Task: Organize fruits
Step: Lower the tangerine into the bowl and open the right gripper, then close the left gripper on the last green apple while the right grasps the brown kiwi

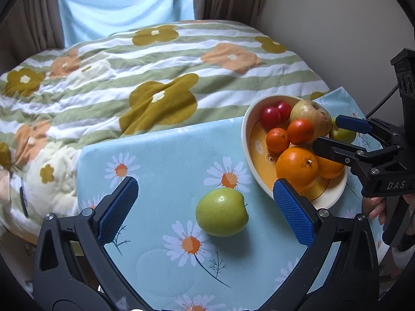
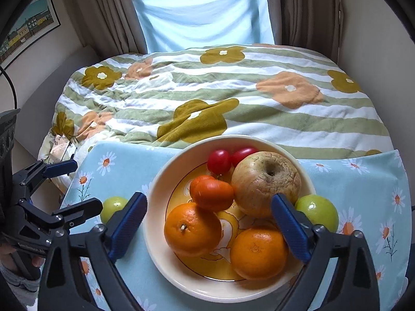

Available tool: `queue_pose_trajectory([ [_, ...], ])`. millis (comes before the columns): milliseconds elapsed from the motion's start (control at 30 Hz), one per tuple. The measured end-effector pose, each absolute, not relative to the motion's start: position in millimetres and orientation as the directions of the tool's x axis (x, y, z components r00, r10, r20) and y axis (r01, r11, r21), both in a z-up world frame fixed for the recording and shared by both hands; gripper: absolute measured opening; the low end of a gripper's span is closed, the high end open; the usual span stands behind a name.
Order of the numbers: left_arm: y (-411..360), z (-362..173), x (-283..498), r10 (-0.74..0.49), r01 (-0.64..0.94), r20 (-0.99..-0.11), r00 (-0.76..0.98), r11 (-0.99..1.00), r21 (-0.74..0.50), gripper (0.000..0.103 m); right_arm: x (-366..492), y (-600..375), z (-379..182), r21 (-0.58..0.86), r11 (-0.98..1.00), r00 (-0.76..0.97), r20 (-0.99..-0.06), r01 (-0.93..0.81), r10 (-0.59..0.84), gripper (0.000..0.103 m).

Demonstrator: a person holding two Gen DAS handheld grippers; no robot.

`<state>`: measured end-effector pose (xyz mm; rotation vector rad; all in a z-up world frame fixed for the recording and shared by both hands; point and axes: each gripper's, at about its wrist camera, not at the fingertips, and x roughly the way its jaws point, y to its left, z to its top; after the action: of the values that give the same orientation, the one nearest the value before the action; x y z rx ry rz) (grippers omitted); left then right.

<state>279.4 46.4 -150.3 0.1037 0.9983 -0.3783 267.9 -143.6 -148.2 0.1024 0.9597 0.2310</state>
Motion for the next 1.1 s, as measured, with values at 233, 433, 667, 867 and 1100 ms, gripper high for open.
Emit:
queue_pose_trajectory([
  [233, 48, -144, 273, -0.261, 0.358, -0.832, 0.490, 0.930, -0.081, 0.103, 254, -145, -145, 0.182, 0.973, 0.559, -0.796, -0.144, 0.232, 0.103],
  [433, 49, -131, 264, -0.264, 0.363, -0.819, 0.510, 0.929, -0.074, 0.103, 243, -148, -131, 0.175, 0.975, 0.579, -0.785, -0.137, 0.222, 0.103],
  [667, 49, -105, 248, -0.263, 0.382, -0.797, 0.544, 0.923, -0.044, 0.103, 221, -155, -104, 0.167, 0.980, 0.604, -0.772, -0.112, 0.200, 0.103],
  [867, 55, -89, 232, -0.275, 0.389, -0.781, 0.560, 0.920, -0.045, 0.103, 192, -170, -79, 0.166, 0.984, 0.622, -0.765, -0.060, 0.167, 0.103],
  [1100, 60, -93, 226, -0.286, 0.400, -0.778, 0.559, 0.915, -0.050, 0.103, 149, -193, -68, 0.093, 0.995, 0.640, -0.767, 0.040, 0.046, 0.103],
])
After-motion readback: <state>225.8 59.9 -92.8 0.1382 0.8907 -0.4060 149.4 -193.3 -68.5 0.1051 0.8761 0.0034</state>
